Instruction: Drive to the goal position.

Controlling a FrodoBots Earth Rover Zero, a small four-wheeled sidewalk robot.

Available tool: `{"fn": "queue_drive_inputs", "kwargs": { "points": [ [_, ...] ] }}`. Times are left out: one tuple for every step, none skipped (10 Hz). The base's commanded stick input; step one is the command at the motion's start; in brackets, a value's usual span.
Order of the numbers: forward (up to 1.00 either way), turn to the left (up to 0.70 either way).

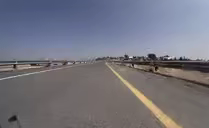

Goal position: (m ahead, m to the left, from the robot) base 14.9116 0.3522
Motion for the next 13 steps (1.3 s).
{"fn": "queue_drive_inputs", "kwargs": {
  "points": [
    [1.0, 0.0],
    [1.0, 0.0],
    [1.0, 0.0],
    [1.0, 0.0],
    [1.0, 0.0],
    [1.0, 0.0],
    [1.0, 0.0],
    [1.0, 0.0],
    [1.0, 0.0],
    [1.0, 0.0],
    [1.0, 0.07],
    [1.0, 0.21],
    [1.0, 0.2]
  ]
}}
